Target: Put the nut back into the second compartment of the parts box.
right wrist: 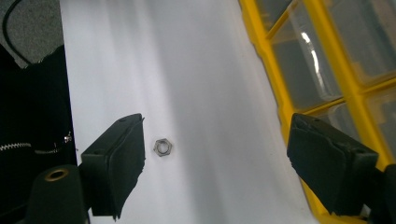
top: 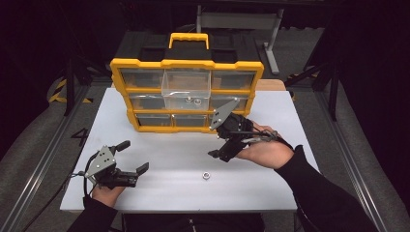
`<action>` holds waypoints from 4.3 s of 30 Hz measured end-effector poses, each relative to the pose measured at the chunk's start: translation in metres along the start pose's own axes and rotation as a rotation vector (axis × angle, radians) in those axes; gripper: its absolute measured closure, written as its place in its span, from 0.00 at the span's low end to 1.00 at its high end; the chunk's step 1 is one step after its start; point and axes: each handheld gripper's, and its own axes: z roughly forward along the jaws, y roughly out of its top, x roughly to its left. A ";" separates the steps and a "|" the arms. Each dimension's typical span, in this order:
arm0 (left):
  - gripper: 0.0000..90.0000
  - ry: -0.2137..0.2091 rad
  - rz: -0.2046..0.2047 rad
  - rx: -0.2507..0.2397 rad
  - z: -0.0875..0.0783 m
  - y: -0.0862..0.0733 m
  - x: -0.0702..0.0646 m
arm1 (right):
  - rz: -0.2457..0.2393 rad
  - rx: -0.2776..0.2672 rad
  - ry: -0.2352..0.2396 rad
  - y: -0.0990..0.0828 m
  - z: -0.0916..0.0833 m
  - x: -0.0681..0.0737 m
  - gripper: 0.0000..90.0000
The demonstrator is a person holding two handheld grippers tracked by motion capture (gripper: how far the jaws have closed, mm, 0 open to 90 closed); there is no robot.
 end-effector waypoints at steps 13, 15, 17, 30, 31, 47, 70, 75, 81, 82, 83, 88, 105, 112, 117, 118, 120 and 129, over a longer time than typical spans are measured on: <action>0.00 0.001 0.003 0.001 0.000 0.000 0.000 | -0.002 0.035 0.046 -0.018 0.044 0.011 0.22; 0.00 0.001 0.003 0.000 0.000 0.000 0.000 | 0.000 0.047 0.050 -0.021 0.052 0.013 0.22; 0.00 0.001 0.002 0.002 0.000 0.000 0.000 | -0.004 0.058 0.064 -0.023 0.059 0.013 0.22; 0.00 0.002 0.001 -0.002 0.000 0.000 0.000 | -0.007 0.121 0.110 -0.032 0.099 0.022 0.22; 0.00 0.002 0.000 -0.003 0.000 0.000 0.000 | -0.010 0.125 0.111 -0.033 0.103 0.023 0.22; 0.00 0.001 0.003 0.004 0.000 0.000 0.000 | 0.009 0.189 0.151 -0.044 0.131 0.030 0.39; 0.01 -0.004 0.001 0.004 0.000 0.000 0.000 | -0.012 0.201 0.171 -0.030 0.115 0.028 0.76; 0.00 -0.004 0.001 0.004 0.000 0.000 0.000 | -0.003 0.182 0.176 -0.023 0.099 0.024 0.76; 0.01 -0.005 0.002 0.005 0.000 0.000 -0.001 | -0.003 0.165 0.183 -0.013 0.075 0.019 0.76; 0.00 -0.004 0.002 0.006 0.000 0.000 0.000 | -0.004 0.164 0.179 -0.011 0.071 0.018 0.76; 0.00 -0.003 0.001 0.005 0.000 0.000 0.000 | 0.000 0.163 0.175 -0.007 0.062 0.017 0.76; 0.01 -0.003 0.002 0.006 0.000 0.000 0.000 | -0.001 0.149 0.164 0.001 0.043 0.014 0.76; 0.01 -0.001 0.002 0.008 0.001 0.000 -0.001 | -0.024 0.102 0.101 0.043 -0.030 -0.009 0.76; 0.01 -0.003 0.003 0.008 0.001 0.000 -0.001 | -0.041 0.059 0.070 0.070 -0.058 -0.017 0.77; 0.01 -0.005 0.004 0.006 0.000 0.000 0.000 | -0.039 0.041 0.070 0.085 -0.069 -0.024 0.77; 0.01 -0.004 0.003 0.001 0.000 0.000 0.000 | -0.039 0.034 0.068 0.089 -0.070 -0.026 0.77; 0.01 -0.003 0.004 0.002 0.000 0.000 0.000 | -0.040 0.023 0.056 0.099 -0.076 -0.030 0.77; 0.01 -0.006 0.007 0.000 -0.002 0.000 0.000 | -0.047 0.008 0.030 0.131 -0.086 -0.044 0.77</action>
